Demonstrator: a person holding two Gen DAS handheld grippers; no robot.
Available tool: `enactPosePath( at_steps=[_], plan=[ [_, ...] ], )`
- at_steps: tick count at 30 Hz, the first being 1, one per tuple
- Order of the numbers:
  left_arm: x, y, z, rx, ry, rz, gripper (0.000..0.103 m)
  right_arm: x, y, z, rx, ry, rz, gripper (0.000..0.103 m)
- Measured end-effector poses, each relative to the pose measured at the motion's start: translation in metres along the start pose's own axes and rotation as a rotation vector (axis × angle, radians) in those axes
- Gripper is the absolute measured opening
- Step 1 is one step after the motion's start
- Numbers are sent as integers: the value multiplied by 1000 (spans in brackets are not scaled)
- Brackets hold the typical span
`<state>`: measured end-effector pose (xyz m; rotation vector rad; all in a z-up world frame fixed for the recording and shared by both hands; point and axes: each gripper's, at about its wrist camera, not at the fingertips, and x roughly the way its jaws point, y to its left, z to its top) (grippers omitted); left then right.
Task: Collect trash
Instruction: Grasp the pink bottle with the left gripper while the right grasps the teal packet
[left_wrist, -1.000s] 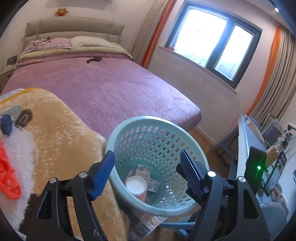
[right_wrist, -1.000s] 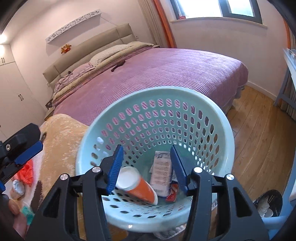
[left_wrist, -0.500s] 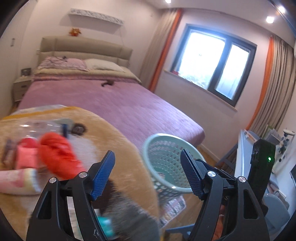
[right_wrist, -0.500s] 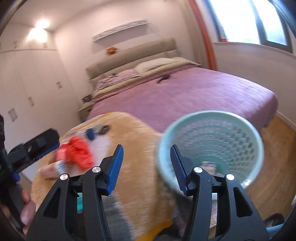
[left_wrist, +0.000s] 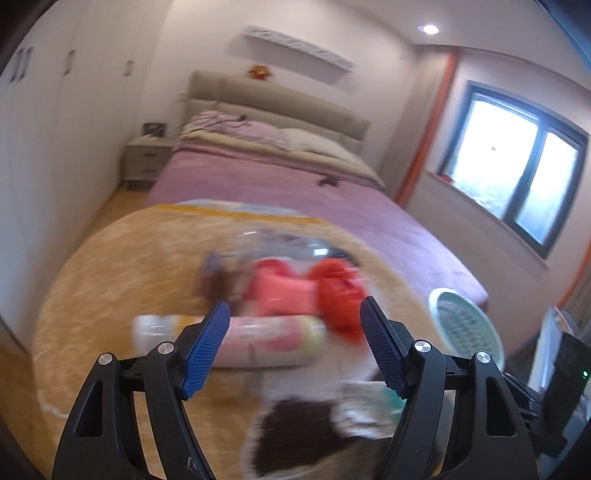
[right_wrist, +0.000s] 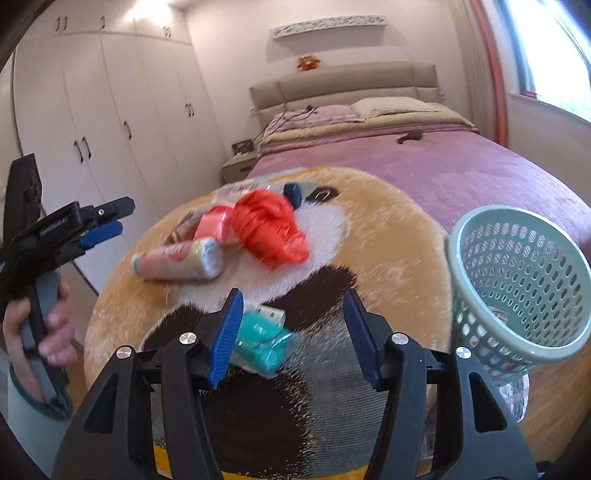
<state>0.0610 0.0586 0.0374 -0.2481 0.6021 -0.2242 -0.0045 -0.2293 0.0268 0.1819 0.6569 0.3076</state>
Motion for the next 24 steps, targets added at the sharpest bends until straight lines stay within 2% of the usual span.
enactPosePath(
  at_steps=[5, 8, 14, 17, 19, 20, 24],
  plan=[
    [8, 43, 8, -3, 32, 76, 71, 12, 7, -11, -23, 32, 16, 53],
    [17, 64, 20, -20, 39, 95, 71, 21, 10, -12, -27, 51, 15, 53],
    [54, 73, 20, -2, 163, 35, 73, 29, 11, -11, -29, 70, 17, 53],
    [68, 70, 10, 11, 230, 19, 64, 32, 13, -12, -37, 94, 41, 53],
    [65, 68, 4, 27, 251, 2, 58, 36, 15, -14, -54, 119, 61, 58],
    [58, 65, 1, 25, 265, -32, 58, 37, 17, -16, -62, 128, 69, 59],
    [39, 55, -12, 40, 331, -76, 58, 44, 28, -22, -107, 154, 69, 60]
  ],
)
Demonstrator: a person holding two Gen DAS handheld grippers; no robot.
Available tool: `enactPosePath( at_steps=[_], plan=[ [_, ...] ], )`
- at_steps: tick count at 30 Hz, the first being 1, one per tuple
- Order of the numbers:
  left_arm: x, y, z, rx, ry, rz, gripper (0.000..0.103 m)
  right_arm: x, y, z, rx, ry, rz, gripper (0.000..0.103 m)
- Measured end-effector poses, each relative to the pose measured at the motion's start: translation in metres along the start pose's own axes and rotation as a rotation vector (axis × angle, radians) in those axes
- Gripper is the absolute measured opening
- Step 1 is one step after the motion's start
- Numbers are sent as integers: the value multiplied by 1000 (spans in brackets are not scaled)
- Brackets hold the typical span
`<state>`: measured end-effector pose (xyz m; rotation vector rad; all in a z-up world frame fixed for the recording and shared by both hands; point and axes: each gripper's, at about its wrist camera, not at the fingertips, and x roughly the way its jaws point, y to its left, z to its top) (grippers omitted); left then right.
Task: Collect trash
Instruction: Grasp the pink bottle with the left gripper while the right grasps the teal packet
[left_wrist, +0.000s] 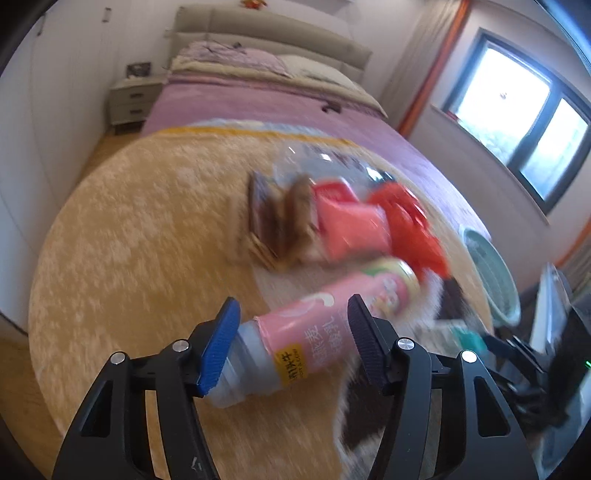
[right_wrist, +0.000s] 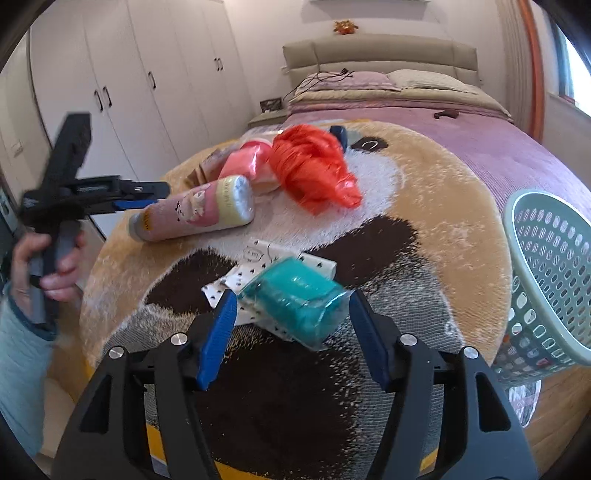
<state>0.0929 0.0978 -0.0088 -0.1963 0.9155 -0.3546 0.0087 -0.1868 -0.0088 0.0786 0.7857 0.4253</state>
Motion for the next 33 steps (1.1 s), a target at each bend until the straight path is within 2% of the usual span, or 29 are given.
enactPosePath(
  at_steps=[4, 7, 10, 14, 17, 19, 24, 26, 29, 30, 32, 33],
  plan=[
    [-8, -21, -20, 65, 102, -80, 60, 5, 3, 2, -1, 5, 5, 60],
    [-12, -41, -32, 153, 112, -71, 65, 1, 3, 6, -13, -10, -1, 60],
    [-7, -57, -32, 212, 89, 0, 74, 0, 1, 12, -22, -17, -16, 60],
    [21, -70, -33, 273, 104, 111, 75, 6, 0, 18, -57, -4, -21, 60],
    [36, -67, -24, 265, 115, 142, 72, 15, -1, 18, -58, 18, -14, 60],
    [42, -65, -23, 245, 123, 143, 64, 16, -1, 17, -51, 10, -12, 60],
    [44, -63, -26, 192, 106, 105, 56, 16, -2, 14, -37, 13, -4, 60],
    [42, -62, -28, 164, 94, 87, 53, 17, -4, 16, -9, 21, -14, 67],
    [40, -65, -35, 126, 75, 48, 48, 22, -6, 18, 15, 41, -43, 69],
    [39, -66, -37, 116, 67, 42, 47, 23, -6, 17, 18, 43, -47, 68],
    [38, -69, -41, 86, 50, 20, 47, 22, -8, 15, 31, 39, -53, 54],
    [38, -70, -42, 76, 43, 9, 47, 20, -11, 15, 46, 35, -59, 52]
  ],
)
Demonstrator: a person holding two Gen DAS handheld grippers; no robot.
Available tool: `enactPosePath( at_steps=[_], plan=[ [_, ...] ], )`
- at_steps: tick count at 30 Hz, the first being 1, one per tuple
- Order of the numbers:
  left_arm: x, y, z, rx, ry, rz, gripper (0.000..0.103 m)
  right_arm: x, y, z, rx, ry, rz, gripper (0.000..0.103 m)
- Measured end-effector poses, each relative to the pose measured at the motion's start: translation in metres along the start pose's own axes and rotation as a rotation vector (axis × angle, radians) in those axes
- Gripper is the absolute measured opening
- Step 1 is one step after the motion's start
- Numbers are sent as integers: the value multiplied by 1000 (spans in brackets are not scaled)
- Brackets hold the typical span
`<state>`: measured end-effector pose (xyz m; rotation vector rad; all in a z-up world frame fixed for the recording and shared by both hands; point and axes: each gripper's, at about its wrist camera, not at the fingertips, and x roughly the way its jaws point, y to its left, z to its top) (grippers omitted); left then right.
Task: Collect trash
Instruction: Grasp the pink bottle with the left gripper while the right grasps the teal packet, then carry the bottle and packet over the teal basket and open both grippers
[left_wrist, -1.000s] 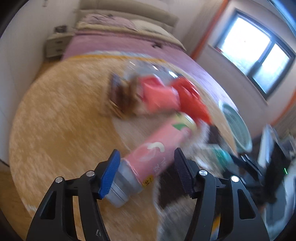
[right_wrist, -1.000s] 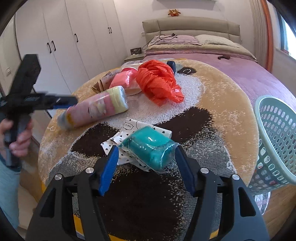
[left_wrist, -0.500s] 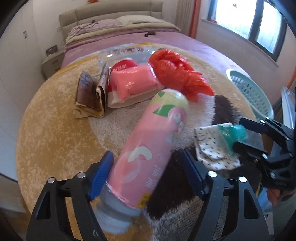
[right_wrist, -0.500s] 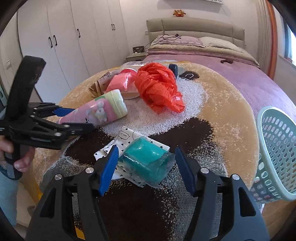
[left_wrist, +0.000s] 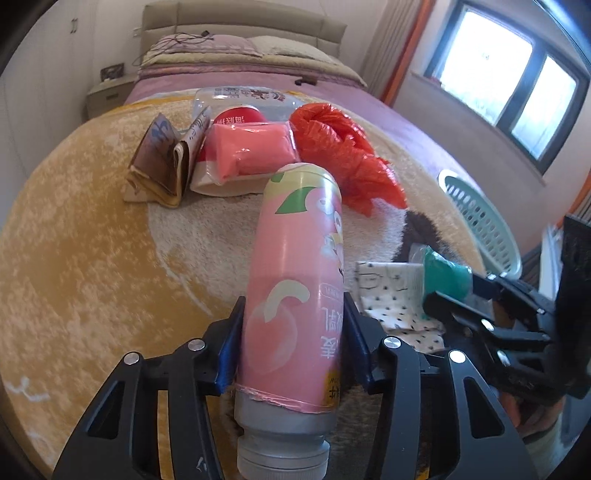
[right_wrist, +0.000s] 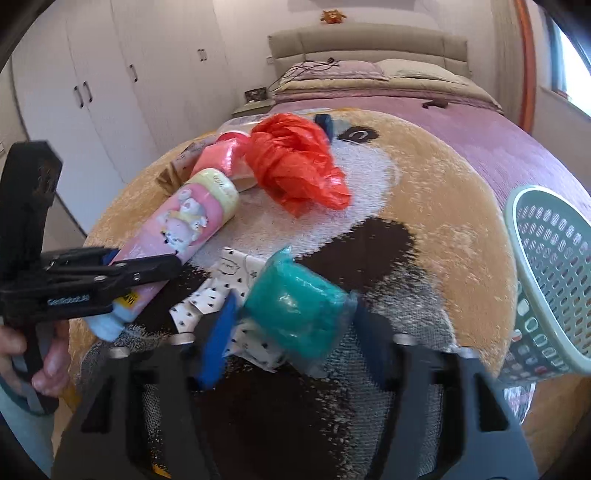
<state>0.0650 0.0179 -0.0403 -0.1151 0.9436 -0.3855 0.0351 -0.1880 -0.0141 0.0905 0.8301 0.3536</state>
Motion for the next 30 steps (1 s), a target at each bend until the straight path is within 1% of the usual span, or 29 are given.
enactPosePath(
  at_steps=[5, 8, 11, 14, 16, 19, 23, 24, 25, 26, 30],
  plan=[
    [-10, -6, -2, -28, -73, -74, 47, -18, -20, 1, 66, -56, -3, 50],
    [-19, -17, 3, -30, -105, -97, 47, -31, -30, 6, 89, -99, -26, 49],
    [-27, -33, 11, -11, -134, -129, 47, -44, -41, 10, 106, -142, -69, 49],
    [-26, -56, 25, 27, -139, -151, 47, -57, -55, 15, 120, -174, -110, 49],
    [-18, -79, 39, 63, -133, -162, 47, -66, -70, 20, 138, -189, -158, 49],
    [-10, -107, 54, 95, -137, -200, 47, -77, -91, 25, 173, -211, -224, 49],
    [16, -156, 77, 148, -119, -243, 47, -90, -135, 26, 254, -232, -289, 49],
    [25, -169, 84, 162, -108, -258, 47, -91, -148, 25, 277, -233, -308, 49],
    [32, -178, 87, 174, -102, -261, 47, -90, -157, 25, 293, -231, -320, 49],
    [45, -194, 94, 194, -93, -260, 47, -88, -170, 23, 322, -225, -333, 49],
    [82, -223, 111, 197, -50, -289, 47, -81, -217, 17, 427, -197, -364, 49]
  ],
)
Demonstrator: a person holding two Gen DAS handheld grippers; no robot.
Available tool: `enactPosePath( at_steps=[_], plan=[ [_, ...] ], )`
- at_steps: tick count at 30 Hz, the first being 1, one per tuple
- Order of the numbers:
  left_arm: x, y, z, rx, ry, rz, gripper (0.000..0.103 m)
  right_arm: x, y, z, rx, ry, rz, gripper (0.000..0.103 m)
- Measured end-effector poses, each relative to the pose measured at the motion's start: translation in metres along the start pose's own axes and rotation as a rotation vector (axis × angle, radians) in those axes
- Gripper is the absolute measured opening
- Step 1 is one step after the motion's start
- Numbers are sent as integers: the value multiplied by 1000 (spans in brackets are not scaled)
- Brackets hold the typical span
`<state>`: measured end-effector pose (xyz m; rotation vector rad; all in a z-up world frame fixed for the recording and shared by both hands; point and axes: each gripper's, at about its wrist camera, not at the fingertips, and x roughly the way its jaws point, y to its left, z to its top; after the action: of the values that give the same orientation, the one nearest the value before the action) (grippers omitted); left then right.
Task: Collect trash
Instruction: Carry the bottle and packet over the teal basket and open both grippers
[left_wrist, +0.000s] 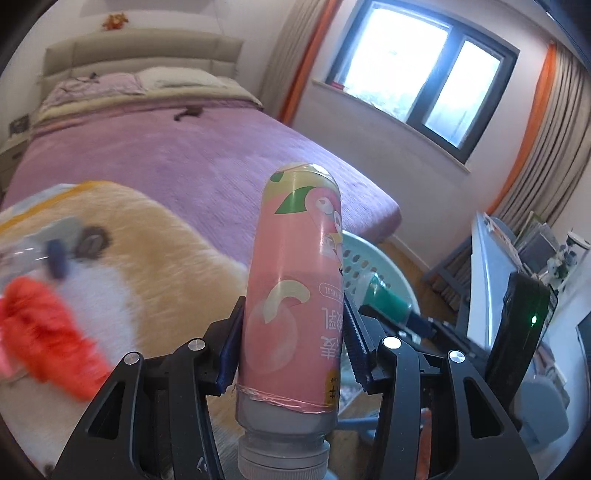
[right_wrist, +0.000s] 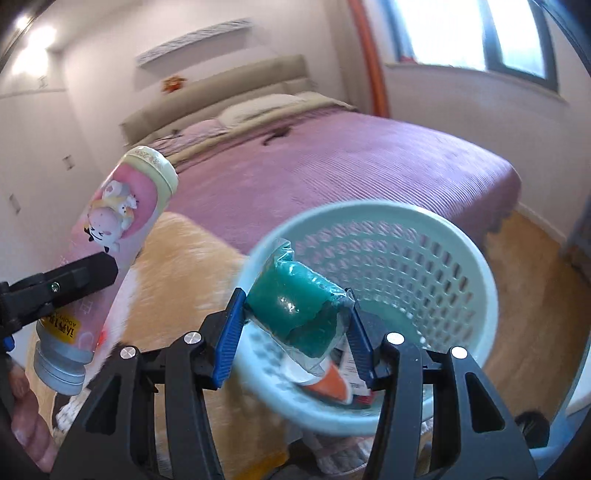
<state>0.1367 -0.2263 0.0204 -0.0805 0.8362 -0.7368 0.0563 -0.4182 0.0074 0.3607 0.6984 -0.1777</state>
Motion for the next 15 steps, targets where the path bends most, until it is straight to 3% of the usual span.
enactPosePath(
  at_steps=[9, 12, 14, 15],
  plan=[
    [81, -25, 10, -3, 76, 0, 47, 33, -54, 4, 100, 56, -87, 49],
    [92, -35, 10, 29, 49, 62, 48, 40, -61, 2, 121, 72, -99, 50],
    [97, -37, 12, 4, 37, 27, 49, 43, -63, 1, 134, 80, -112, 51],
    [98, -36, 13, -9, 32, 15, 56, 45, -66, 1, 142, 89, -112, 53]
  ],
)
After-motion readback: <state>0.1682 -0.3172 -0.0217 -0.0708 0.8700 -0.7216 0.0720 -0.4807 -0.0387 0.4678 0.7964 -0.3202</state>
